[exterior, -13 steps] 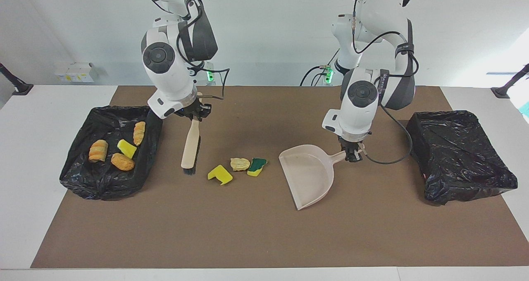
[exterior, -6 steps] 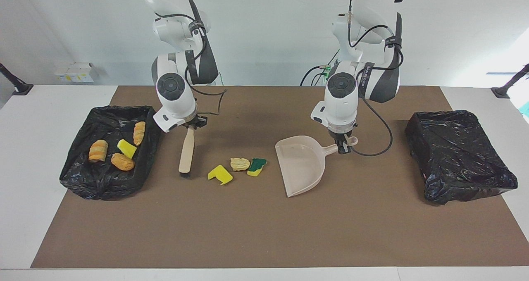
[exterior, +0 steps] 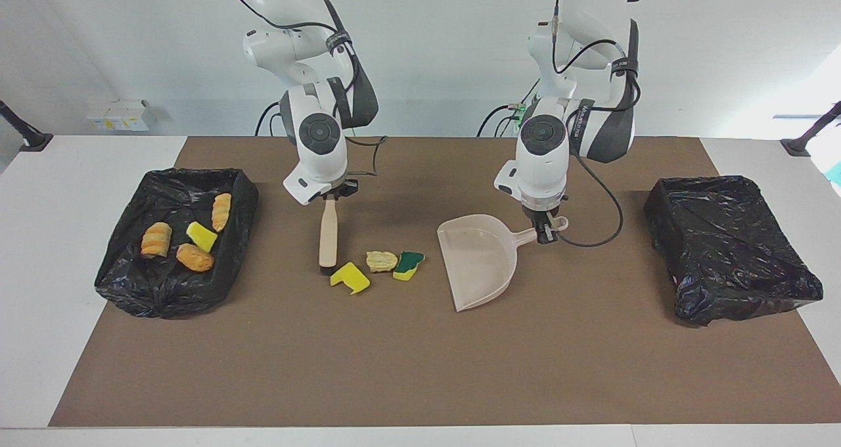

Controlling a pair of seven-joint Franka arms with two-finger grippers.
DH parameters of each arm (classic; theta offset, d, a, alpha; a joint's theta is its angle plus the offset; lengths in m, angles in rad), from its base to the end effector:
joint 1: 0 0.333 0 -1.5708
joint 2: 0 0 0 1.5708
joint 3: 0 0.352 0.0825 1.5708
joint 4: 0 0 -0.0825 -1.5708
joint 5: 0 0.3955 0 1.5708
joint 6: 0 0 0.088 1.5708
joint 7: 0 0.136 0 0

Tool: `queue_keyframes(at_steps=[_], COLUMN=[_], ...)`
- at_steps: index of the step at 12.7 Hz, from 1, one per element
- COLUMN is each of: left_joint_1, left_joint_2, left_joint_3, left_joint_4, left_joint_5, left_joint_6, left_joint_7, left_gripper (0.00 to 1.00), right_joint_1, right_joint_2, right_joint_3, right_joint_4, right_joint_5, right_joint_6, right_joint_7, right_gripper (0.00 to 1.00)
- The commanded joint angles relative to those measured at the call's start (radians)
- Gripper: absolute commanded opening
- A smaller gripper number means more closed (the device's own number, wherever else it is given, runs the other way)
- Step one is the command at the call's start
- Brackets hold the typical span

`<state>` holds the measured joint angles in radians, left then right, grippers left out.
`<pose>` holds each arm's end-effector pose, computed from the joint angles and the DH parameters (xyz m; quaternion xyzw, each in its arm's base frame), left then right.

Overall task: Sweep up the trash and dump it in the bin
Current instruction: 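Sweep the green sponge and bread into the dustpan with the brush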

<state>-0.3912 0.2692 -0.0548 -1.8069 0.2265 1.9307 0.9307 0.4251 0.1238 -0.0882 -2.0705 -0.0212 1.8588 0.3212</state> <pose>0.5764 -0.2494 0.3859 -0.7361 0.6662 0.0925 0.0753 0.5035 0.1746 0.3511 0.9858 0.0118 -0.1530 0.0680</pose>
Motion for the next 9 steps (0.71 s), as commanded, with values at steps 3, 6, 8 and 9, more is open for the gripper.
queue_keyframes(at_steps=[3, 6, 8, 9], left_joint_1=[-0.009, -0.006, -0.002, 0.000], left_joint_2=[-0.036, -0.041, -0.041, -0.041], left_joint_3=[0.009, 0.009, 0.010, 0.010], left_joint_4=[-0.055, -0.060, -0.062, -0.063], left_joint_5=[0.017, 0.017, 0.017, 0.017], left_joint_6=[0.019, 0.016, 0.013, 0.011], left_joint_7=[-0.001, -0.007, -0.006, -0.006], left_gripper=[0.00, 0.00, 0.00, 0.00], right_joint_1=[0.027, 0.087, 0.110, 0.118], right_joint_2=[-0.001, 0.068, 0.080, 0.083], right_joint_3=[0.007, 0.008, 0.018, 0.022], right_joint_4=[-0.008, 0.062, 0.092, 0.099], right_joint_5=[0.039, 0.047, 0.111, 0.133], right_joint_6=[0.088, 0.091, 0.091, 0.092], right_joint_7=[0.005, 0.004, -0.008, -0.010], right_gripper=[0.00, 0.00, 0.00, 0.00])
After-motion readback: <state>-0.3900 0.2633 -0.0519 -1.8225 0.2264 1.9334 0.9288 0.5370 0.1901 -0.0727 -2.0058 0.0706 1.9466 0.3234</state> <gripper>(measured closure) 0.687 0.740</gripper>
